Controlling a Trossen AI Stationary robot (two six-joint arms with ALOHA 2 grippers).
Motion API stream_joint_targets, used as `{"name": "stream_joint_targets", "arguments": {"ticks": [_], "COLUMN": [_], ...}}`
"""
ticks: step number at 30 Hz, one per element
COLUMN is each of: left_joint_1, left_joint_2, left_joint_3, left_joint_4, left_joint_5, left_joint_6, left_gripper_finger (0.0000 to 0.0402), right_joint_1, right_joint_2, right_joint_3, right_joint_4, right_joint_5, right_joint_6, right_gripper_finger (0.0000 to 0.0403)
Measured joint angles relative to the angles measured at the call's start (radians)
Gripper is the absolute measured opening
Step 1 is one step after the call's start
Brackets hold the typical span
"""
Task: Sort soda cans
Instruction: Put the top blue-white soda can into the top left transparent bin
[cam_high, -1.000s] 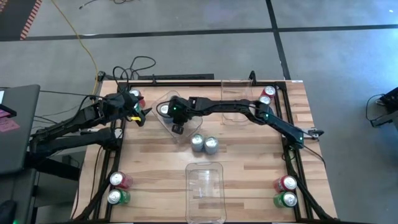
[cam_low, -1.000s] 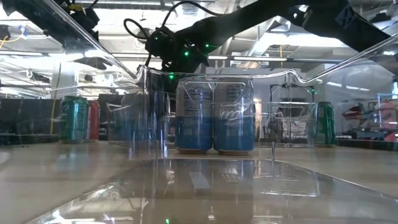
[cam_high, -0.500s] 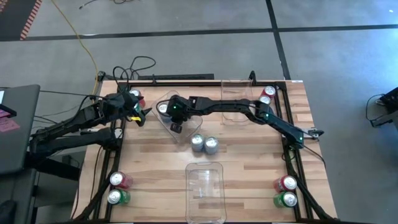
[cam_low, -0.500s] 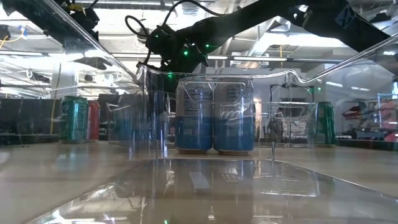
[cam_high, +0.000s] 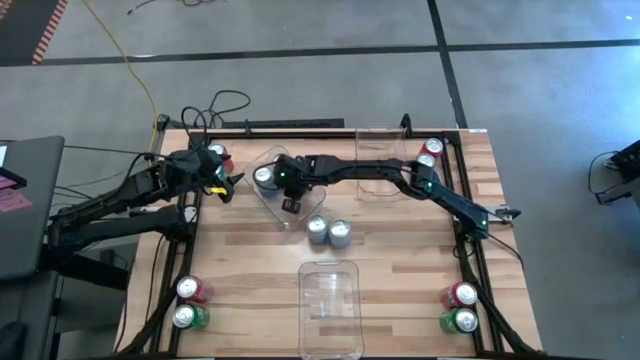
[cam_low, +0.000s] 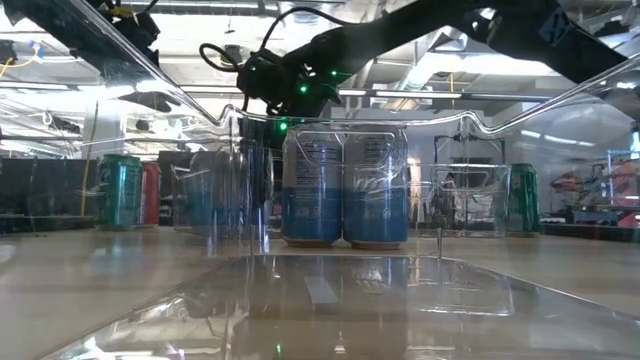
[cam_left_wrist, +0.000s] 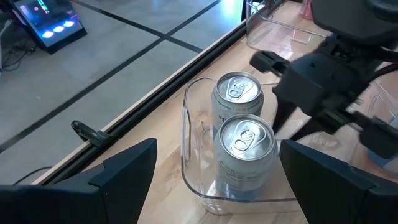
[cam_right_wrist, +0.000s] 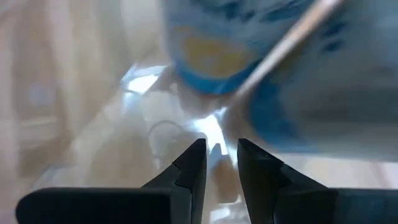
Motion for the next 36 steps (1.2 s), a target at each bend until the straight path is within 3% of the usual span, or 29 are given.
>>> {"name": "stream_joint_targets", "arguments": {"ticks": [10, 20, 36], "left_joint_1": [0.000, 0.000, 0.000], "left_joint_2": [0.000, 0.000, 0.000], "left_joint_3": [0.000, 0.000, 0.000], "left_joint_4": [0.000, 0.000, 0.019], "left_joint_5": [0.000, 0.000, 0.001], "left_joint_6": [-0.009, -0.002, -0.017], "left_gripper_finger": [0.0333, 0.0333, 0.0333], "right_joint_1": [-0.032, 0.002, 0.057], "right_joint_2": [0.000, -0.001, -0.001], "right_joint_3": [0.000, 0.000, 0.000], "right_joint_4": [0.051, -0.030, 0.146], "right_joint_5": [0.024, 0.024, 0.019], "right_joint_6": [-0.017, -0.018, -0.036], "right_gripper_finger": [0.0109, 0.0109, 0.0109]}}
